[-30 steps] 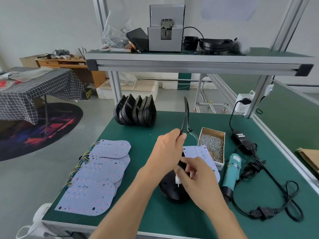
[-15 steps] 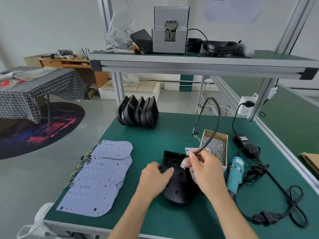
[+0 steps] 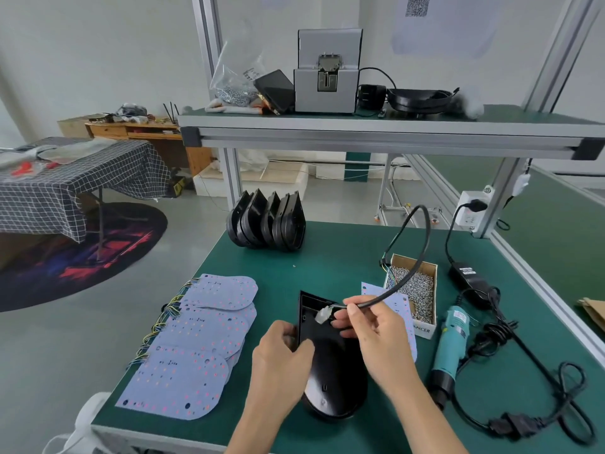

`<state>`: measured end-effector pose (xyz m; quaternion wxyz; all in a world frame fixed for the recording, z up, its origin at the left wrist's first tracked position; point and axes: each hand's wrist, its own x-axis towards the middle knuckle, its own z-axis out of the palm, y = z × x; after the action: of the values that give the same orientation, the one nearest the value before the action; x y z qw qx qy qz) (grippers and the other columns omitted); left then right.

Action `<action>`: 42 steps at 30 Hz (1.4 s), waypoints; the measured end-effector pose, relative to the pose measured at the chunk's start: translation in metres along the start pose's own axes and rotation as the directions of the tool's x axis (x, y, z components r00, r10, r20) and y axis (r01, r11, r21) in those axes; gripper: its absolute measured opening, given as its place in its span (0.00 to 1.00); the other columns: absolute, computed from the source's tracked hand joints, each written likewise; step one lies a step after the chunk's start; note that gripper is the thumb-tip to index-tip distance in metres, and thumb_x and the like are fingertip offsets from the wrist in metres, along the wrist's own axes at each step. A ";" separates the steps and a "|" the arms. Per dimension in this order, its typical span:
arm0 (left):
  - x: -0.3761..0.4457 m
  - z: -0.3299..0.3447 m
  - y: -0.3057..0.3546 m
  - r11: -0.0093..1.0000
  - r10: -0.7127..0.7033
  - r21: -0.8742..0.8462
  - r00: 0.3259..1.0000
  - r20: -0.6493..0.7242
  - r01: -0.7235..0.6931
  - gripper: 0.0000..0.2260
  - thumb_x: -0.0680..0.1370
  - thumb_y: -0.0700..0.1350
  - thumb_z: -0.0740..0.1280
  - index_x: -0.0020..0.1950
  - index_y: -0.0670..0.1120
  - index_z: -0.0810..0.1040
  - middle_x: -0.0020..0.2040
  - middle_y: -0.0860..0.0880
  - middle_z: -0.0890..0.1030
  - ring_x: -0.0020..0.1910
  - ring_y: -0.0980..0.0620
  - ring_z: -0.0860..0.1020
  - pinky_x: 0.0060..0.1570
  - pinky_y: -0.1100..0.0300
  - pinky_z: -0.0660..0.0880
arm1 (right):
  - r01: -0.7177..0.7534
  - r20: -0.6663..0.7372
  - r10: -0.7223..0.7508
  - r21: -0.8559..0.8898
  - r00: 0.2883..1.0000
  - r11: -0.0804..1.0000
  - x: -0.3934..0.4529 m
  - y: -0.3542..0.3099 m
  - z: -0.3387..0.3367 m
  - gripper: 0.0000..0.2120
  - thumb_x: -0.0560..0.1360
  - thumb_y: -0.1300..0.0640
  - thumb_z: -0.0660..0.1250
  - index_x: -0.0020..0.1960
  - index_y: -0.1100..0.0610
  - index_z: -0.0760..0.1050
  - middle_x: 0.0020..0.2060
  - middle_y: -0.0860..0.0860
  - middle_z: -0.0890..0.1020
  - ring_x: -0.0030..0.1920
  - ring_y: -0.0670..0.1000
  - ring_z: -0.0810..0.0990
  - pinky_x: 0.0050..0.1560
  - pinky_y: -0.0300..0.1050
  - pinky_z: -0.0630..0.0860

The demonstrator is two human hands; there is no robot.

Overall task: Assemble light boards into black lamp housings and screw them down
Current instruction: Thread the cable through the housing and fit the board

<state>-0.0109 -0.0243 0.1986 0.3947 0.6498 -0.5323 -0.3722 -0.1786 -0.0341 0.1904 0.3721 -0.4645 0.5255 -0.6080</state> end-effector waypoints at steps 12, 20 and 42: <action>-0.022 0.002 0.003 0.965 0.259 0.074 0.962 -0.084 -0.253 0.09 0.75 0.46 0.73 0.47 0.56 0.74 0.41 0.64 0.82 0.41 0.58 0.80 0.53 0.51 0.77 | -0.051 0.141 0.063 -0.087 0.988 0.995 -0.003 -0.006 0.008 0.07 0.83 0.65 0.65 0.53 0.57 0.81 0.40 0.53 0.88 0.37 0.51 0.87 0.33 0.41 0.78; -0.033 -0.002 0.004 0.909 0.406 -0.134 0.910 0.084 -0.394 0.18 0.71 0.48 0.71 0.59 0.56 0.72 0.62 0.64 0.74 0.55 0.57 0.78 0.51 0.70 0.71 | -0.106 0.193 0.137 -0.165 0.972 0.981 -0.008 -0.020 0.019 0.14 0.81 0.50 0.68 0.40 0.56 0.82 0.28 0.49 0.80 0.30 0.46 0.75 0.35 0.45 0.71; -0.030 -0.003 0.013 0.852 0.202 -0.498 0.979 0.027 -0.162 0.19 0.72 0.66 0.69 0.53 0.53 0.77 0.46 0.49 0.83 0.45 0.51 0.82 0.46 0.55 0.77 | -0.077 0.235 0.150 -0.291 0.960 0.954 -0.096 -0.012 0.020 0.49 0.61 0.24 0.67 0.78 0.36 0.53 0.78 0.40 0.58 0.76 0.31 0.59 0.71 0.28 0.62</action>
<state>-0.0185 0.0041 0.2132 0.5595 0.4594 -0.4937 -0.4818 -0.1307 0.0525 0.1863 0.4019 -0.5552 0.5796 -0.4407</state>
